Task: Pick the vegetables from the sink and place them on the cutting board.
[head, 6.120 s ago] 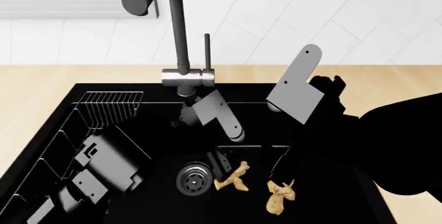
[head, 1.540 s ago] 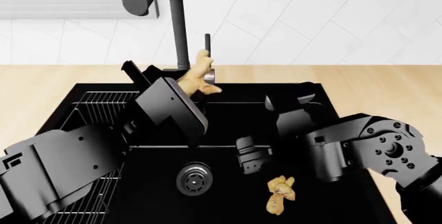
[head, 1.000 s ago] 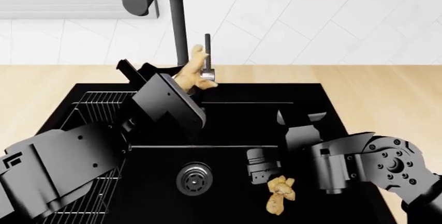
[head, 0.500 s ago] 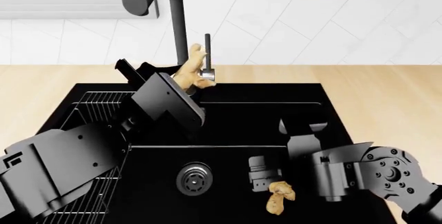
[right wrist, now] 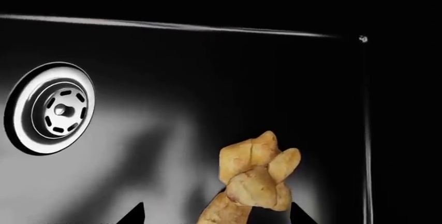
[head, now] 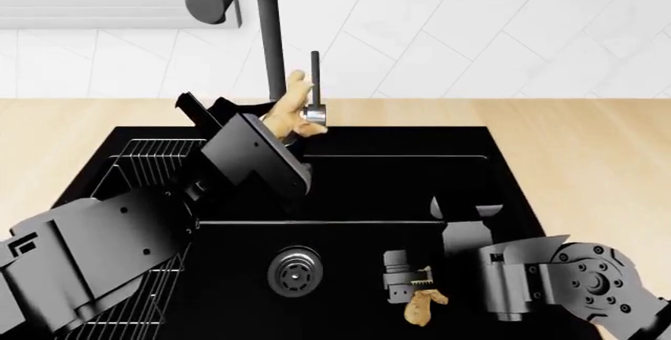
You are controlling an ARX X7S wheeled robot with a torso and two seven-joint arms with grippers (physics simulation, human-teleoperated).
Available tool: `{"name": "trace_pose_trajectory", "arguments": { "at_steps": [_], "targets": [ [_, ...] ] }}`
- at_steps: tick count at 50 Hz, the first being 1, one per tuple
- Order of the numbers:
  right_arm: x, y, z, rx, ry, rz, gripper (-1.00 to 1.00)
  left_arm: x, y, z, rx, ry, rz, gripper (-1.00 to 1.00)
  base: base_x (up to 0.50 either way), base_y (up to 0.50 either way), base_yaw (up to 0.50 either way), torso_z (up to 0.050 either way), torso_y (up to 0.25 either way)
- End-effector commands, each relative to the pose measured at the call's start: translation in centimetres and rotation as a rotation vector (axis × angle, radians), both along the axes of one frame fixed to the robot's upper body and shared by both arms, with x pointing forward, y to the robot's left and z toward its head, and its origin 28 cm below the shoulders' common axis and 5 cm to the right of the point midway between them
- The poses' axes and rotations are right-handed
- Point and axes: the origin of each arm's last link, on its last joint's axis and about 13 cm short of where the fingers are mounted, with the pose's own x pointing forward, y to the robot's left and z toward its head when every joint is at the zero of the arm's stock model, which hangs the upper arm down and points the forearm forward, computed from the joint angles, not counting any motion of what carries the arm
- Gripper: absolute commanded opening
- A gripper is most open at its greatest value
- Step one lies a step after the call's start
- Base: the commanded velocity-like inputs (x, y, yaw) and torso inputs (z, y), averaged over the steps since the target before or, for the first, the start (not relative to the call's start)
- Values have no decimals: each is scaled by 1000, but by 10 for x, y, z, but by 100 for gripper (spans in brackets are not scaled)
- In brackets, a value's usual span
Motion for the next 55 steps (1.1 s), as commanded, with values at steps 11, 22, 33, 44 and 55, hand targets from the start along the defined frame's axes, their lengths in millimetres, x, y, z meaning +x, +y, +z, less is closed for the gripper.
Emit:
{"name": "trace_pose_trajectory", "arguments": {
  "at_steps": [11,22,33,44,55],
  "targets": [
    [-1,-5,-23,19,49,-20,100,1,-1,-1,-13,7,2,-100,0,0,0,0,0],
    [3,-8,-40,40,76,-36,100,1,-1,-3,-11,11,4,-100,0,0,0,0,0],
    [1,-9,-49,47,99,-44,100,2,-2,-5,-9,15,3,-100,0,0,0,0,0],
    [0,-8,-57,51,120,-42,100,2,-1,-5,-8,16,7,-100,0,0,0,0,0],
    [1,-8,-68,61,143,-43,100,2,0,-6,-9,17,10,-100,0,0,0,0,0]
  ]
}}
